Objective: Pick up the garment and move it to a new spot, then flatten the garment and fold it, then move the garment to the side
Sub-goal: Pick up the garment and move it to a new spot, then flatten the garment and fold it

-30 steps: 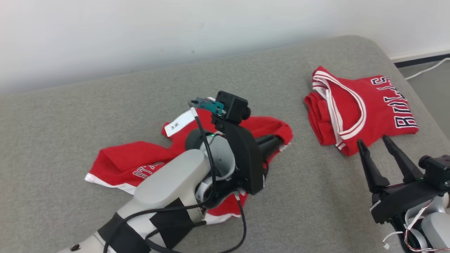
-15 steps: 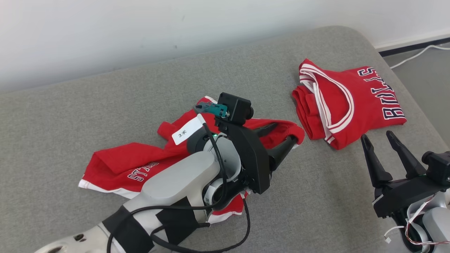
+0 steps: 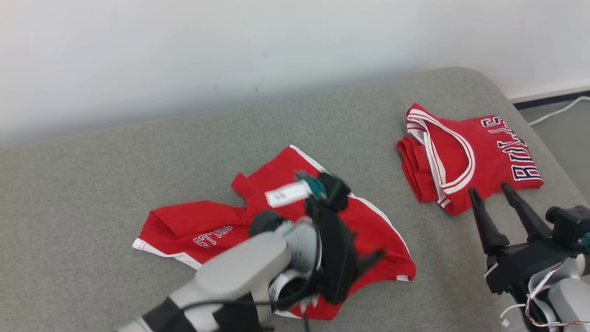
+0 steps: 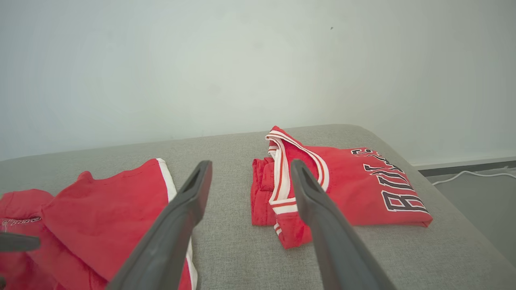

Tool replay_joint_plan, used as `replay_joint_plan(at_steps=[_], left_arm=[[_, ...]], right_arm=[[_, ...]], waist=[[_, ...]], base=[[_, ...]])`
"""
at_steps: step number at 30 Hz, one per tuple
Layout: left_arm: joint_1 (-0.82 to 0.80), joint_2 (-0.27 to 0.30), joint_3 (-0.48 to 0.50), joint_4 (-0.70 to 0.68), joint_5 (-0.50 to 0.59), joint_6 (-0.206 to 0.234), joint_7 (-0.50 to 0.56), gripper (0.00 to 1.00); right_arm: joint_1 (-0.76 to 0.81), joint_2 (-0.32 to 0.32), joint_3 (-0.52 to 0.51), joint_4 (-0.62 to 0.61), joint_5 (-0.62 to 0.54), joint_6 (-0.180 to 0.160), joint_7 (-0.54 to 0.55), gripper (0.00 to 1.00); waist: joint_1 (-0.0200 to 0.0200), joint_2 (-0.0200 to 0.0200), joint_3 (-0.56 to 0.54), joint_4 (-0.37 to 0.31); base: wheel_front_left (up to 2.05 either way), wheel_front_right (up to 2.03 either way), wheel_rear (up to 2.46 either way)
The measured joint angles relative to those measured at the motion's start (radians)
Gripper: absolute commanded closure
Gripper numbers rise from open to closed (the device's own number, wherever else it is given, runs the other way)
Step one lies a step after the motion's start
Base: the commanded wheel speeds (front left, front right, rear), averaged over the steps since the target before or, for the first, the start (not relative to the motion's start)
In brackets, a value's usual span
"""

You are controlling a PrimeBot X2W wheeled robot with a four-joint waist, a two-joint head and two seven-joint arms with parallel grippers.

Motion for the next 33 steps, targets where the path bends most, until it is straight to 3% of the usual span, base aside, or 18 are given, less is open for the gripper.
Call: replay_joint_plan(at_steps=[5, 11, 14, 15, 17, 22, 28, 33], left_arm=[[0.121, 0.0, 0.008, 0.004, 0.156, -0.02, 0.213, 0.0], [0.142, 0.002, 0.01, -0.001, 0.201, -0.019, 0.27, 0.0], [0.118, 0.002, 0.01, 0.004, 0.201, -0.018, 0.214, 0.0], [0.094, 0.001, 0.011, 0.015, 0.203, -0.017, 0.166, 0.0], [0.085, -0.001, 0.011, 0.027, 0.214, -0.017, 0.141, 0.0], [0.084, 0.003, 0.074, 0.08, 0.271, 0.046, -0.035, 0.0], [0.097, 0.085, 0.162, 0.074, 0.3, 0.133, -0.262, 0.0], [0.169, 0.162, 0.177, 0.059, 0.332, 0.151, -0.369, 0.0]], right_arm=[[0.017, 0.005, 0.012, 0.003, 0.0, 0.001, 0.0, 0.0], [0.036, 0.002, 0.007, 0.011, 0.0, 0.001, -0.001, 0.0], [0.044, 0.008, 0.021, 0.004, 0.004, 0.021, 0.0, 0.0], [0.058, 0.017, 0.034, -0.011, 0.033, 0.047, 0.011, 0.0], [0.072, 0.02, 0.044, -0.014, 0.043, 0.054, 0.019, 0.0], [0.148, 0.021, 0.065, -0.026, 0.08, 0.07, 0.042, 0.0], [0.181, 0.023, 0.085, -0.079, 0.114, 0.08, 0.055, 0.0], [0.224, 0.027, 0.11, -0.117, 0.144, 0.086, 0.072, 0.0]], waist=[[-0.0001, 0.0, -0.023, 0.009], [-0.0001, 0.0, -0.035, 0.018], [-0.0001, 0.0, -0.04, 0.025], [-0.0001, 0.0, -0.042, 0.031], [0.0, 0.0, -0.043, 0.035], [0.0, 0.0, -0.048, 0.065], [-0.0001, 0.0001, -0.063, 0.105], [-0.0001, 0.0001, -0.076, 0.134]], base=[[0.0, 0.0, 0.0], [0.0, 0.0, 0.0], [0.0, 0.0, 0.0], [0.0, 0.0, 0.0], [0.0, 0.0, 0.0], [0.0, 0.0, 0.0], [0.0, 0.0, 0.0], [0.0, 0.0, 0.0]])
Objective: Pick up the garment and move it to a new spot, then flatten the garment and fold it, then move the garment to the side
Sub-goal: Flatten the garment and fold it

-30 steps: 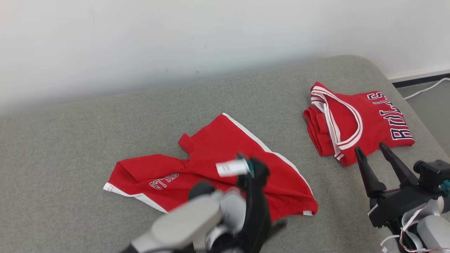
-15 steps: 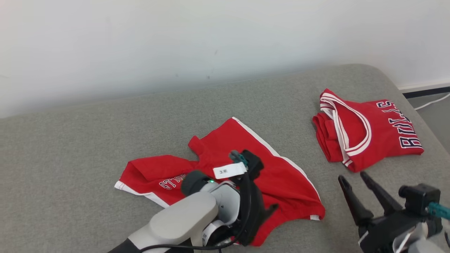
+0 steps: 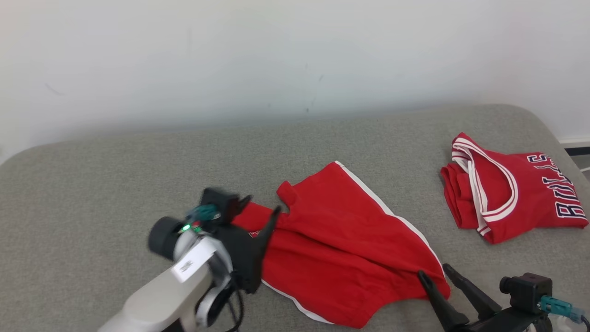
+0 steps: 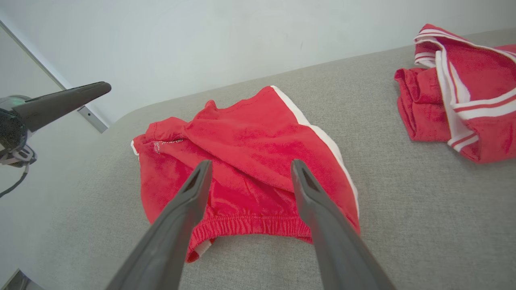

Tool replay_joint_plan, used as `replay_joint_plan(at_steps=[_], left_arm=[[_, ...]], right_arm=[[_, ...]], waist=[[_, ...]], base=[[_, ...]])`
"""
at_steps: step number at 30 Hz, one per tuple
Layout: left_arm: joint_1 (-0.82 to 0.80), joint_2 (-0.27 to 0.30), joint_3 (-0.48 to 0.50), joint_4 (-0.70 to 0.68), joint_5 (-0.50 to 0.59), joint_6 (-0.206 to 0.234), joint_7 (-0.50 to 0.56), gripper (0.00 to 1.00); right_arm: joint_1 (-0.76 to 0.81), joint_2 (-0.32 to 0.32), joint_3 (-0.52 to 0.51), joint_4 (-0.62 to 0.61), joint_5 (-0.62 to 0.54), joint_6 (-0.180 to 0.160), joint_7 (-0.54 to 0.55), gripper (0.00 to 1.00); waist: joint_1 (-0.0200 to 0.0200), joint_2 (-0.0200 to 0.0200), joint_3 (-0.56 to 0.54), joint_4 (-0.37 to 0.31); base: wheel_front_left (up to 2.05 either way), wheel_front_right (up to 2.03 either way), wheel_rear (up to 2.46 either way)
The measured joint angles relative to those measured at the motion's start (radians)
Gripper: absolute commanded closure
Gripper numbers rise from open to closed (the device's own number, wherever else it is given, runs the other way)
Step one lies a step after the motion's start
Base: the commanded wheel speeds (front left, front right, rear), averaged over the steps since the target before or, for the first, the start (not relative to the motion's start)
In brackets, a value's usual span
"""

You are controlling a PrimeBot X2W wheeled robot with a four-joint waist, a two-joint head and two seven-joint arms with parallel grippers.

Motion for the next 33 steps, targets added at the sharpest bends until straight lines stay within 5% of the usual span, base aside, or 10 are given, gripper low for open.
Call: replay_joint_plan(at_steps=[9, 15, 33], left_arm=[[0.119, 0.135, 0.099, -0.032, -0.012, 0.018, -0.162, 0.0], [0.182, 0.234, 0.19, -0.065, -0.023, 0.025, -0.179, 0.0], [0.29, 0.201, 0.424, -0.193, 0.081, 0.026, -0.19, 0.0]], right_arm=[[0.066, 0.002, 0.041, -0.05, 0.033, 0.002, 0.048, 0.0], [0.079, 0.004, 0.076, -0.069, 0.052, 0.003, 0.09, 0.0], [0.057, 0.063, 0.101, 0.035, 0.07, -0.043, 0.161, 0.0]], waist=[[0.0, 0.0, -0.015, 0.04], [0.0, 0.0, -0.015, 0.056], [0.0002, 0.0, 0.018, 0.147]], base=[[0.0, 0.0, 0.0], [0.0, 0.0, 0.0], [0.0, 0.0, 0.0]])
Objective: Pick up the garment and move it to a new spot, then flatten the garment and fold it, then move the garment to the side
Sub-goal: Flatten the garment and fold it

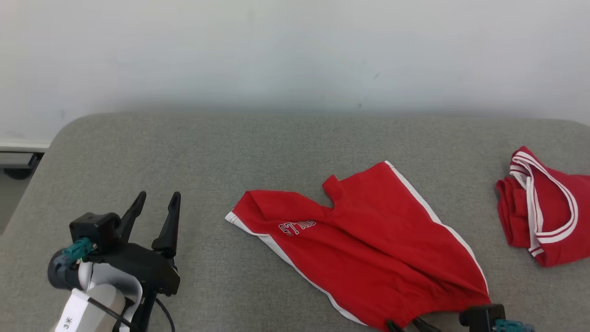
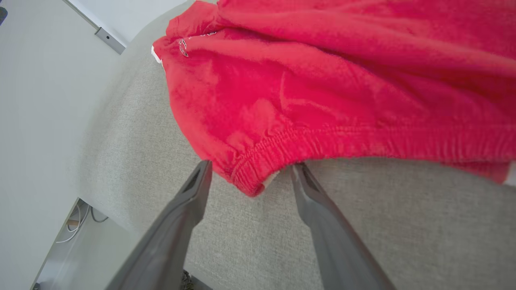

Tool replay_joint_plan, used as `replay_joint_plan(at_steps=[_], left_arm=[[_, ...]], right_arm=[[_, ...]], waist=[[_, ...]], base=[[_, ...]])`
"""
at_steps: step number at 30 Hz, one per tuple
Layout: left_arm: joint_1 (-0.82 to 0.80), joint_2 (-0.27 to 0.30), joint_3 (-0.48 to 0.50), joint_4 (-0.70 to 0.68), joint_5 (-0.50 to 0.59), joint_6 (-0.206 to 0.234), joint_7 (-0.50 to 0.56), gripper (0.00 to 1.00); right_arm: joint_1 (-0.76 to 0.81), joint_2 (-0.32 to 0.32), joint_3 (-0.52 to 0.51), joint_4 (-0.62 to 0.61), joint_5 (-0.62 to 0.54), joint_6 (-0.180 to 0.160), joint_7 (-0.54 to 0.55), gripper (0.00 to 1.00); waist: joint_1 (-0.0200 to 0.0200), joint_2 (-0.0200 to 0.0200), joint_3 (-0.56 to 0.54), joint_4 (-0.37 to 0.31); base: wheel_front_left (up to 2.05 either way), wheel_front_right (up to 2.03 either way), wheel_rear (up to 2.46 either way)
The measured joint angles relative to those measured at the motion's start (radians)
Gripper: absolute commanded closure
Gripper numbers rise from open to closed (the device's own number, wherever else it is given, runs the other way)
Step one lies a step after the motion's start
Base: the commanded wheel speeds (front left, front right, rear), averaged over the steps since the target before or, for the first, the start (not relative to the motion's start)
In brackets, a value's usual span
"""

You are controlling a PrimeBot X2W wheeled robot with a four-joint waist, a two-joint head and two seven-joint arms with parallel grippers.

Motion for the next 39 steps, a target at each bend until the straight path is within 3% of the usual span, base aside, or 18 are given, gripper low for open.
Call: replay_joint_plan(at_steps=[6, 7, 9, 10, 18, 27, 38, 39], left_arm=[[0.021, -0.03, 0.064, -0.035, 0.059, 0.0, -0.001, 0.0], [0.031, -0.03, 0.077, -0.036, 0.065, 0.0, -0.001, 0.0], [0.048, -0.031, 0.094, -0.044, 0.086, 0.0, -0.001, 0.0], [0.053, -0.034, 0.101, -0.053, 0.1, 0.0, -0.001, 0.0], [0.106, -0.054, 0.186, -0.093, 0.159, 0.0, -0.001, 0.0], [0.126, -0.091, 0.223, -0.135, 0.214, 0.0, -0.001, 0.0], [0.127, -0.107, 0.246, -0.167, 0.25, 0.0, 0.002, 0.0], [0.127, -0.109, 0.249, -0.168, 0.251, 0.0, 0.004, 0.0]], right_arm=[[-0.048, 0.023, 0.021, 0.037, -0.021, -0.001, 0.006, 0.0], [-0.053, 0.023, 0.028, 0.046, -0.025, -0.002, 0.014, 0.19], [-0.064, 0.026, 0.03, 0.064, -0.025, -0.004, 0.014, 0.88], [-0.067, 0.026, 0.029, 0.068, -0.027, -0.004, 0.013, 1.0], [-0.091, 0.013, -0.021, 0.064, -0.007, 0.004, -0.004, 1.0], [-0.197, -0.141, -0.111, 0.048, 0.017, 0.024, 0.035, 1.0], [-0.426, -0.123, -0.071, 0.242, 0.07, 0.037, 0.194, 1.0], [-0.44, -0.117, -0.07, 0.268, 0.07, 0.037, 0.2, 0.86]], waist=[[0.0, 0.0, 0.013, 0.031], [0.0, 0.0, 0.015, 0.035], [0.0, 0.0, 0.018, 0.041], [0.0, 0.0, 0.02, 0.044], [0.0, 0.0, 0.027, 0.042], [0.0, 0.0, 0.028, 0.02], [0.0, 0.0, 0.039, 0.042], [0.0, 0.0, 0.042, 0.044]], base=[[0.0, 0.0, 0.0], [0.0, 0.0, 0.0], [0.0, 0.0, 0.0], [0.0, 0.0, 0.0], [0.0, 0.0, 0.0], [0.0, 0.0, 0.0], [0.0, 0.0, 0.0], [0.0, 0.0, 0.0]])
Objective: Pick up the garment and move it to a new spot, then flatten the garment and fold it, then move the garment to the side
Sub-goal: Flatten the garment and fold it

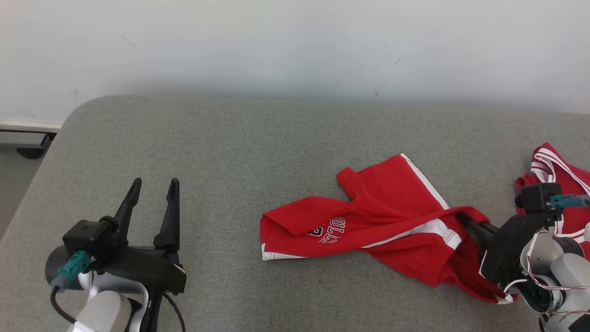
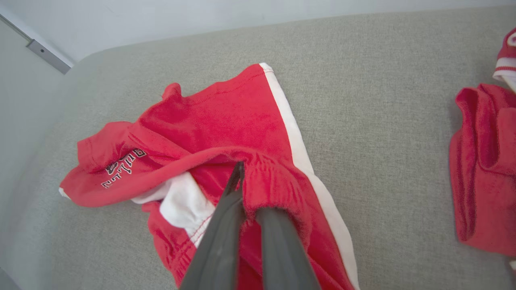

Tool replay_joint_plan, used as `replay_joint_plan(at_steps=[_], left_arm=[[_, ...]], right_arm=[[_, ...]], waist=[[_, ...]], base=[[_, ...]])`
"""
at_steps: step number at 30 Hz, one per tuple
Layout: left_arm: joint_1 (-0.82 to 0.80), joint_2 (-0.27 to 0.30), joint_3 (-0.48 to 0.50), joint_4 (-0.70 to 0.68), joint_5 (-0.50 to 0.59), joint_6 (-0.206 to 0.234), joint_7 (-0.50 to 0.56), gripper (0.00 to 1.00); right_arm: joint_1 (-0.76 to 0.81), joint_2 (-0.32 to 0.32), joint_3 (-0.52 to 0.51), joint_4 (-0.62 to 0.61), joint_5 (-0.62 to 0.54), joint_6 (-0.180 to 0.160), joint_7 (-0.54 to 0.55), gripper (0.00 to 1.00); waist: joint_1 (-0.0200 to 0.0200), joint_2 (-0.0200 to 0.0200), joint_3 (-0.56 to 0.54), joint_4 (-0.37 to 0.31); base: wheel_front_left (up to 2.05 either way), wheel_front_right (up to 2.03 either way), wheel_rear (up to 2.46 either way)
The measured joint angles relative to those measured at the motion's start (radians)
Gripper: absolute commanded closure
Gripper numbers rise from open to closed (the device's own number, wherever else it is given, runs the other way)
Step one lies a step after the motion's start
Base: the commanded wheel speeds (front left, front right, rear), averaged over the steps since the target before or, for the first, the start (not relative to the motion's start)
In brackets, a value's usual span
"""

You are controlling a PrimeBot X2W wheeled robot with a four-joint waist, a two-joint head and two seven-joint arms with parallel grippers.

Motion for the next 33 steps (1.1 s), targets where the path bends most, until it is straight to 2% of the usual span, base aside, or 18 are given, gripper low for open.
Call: replay_joint_plan(at_steps=[1, 2, 3, 7, 11, 17, 20, 28, 33], left_arm=[[0.001, 0.0, 0.0, -0.001, 0.001, 0.0, 0.0, 0.0], [0.001, -0.002, 0.0, -0.002, 0.002, 0.0, 0.001, 0.0], [0.003, -0.003, 0.001, -0.002, 0.004, 0.0, 0.002, 0.0], [0.045, -0.003, 0.031, -0.003, 0.009, 0.0, 0.007, 0.0], [0.065, 0.002, 0.051, -0.007, 0.028, 0.0, 0.008, 0.0], [0.132, 0.006, 0.077, -0.033, 0.037, 0.0, 0.009, 0.0], [0.181, 0.01, 0.084, -0.05, 0.041, 0.0, 0.012, 0.0], [0.22, -0.011, 0.01, -0.067, 0.053, 0.0, 0.057, 0.0], [0.199, -0.034, -0.02, -0.017, 0.062, -0.002, 0.088, 0.0]], right_arm=[[-0.011, 0.002, 0.007, 0.021, -0.005, 0.0, 0.007, 0.75], [-0.017, 0.002, 0.016, 0.037, -0.016, 0.0, 0.009, 0.45], [-0.018, 0.002, 0.024, 0.051, -0.025, 0.0, 0.013, 0.0], [-0.017, 0.028, 0.044, 0.092, -0.027, 0.006, 0.025, 0.0], [-0.007, 0.026, 0.034, 0.091, -0.013, 0.008, 0.012, 0.0], [0.138, 0.048, -0.024, -0.022, 0.111, 0.013, -0.046, 0.0], [0.18, 0.056, -0.03, -0.085, 0.136, 0.016, -0.065, 0.0], [0.239, 0.022, -0.033, -0.183, 0.137, 0.016, -0.092, 0.0], [0.249, 0.022, -0.032, -0.216, 0.137, 0.016, -0.105, 0.0]], waist=[[0.0, 0.0, 0.002, 0.001], [0.0, 0.0, 0.004, 0.002], [0.0, 0.0, 0.005, 0.003], [-0.0001, -0.0001, 0.004, -0.007], [-0.0001, 0.0, -0.001, -0.026], [-0.0002, -0.0001, -0.014, -0.052], [-0.0002, -0.0001, -0.015, -0.069], [-0.0001, -0.0001, 0.012, -0.097], [-0.0001, -0.0001, 0.036, -0.098]], base=[[0.0, 0.0, 0.0], [0.0, 0.0, 0.0], [0.0, 0.0, 0.0], [0.0, 0.0, 0.0], [0.0, 0.0, 0.0], [0.0, 0.0, 0.0], [0.0, 0.0, 0.0], [0.0, 0.0, 0.0], [0.0, 0.0, 0.0]])
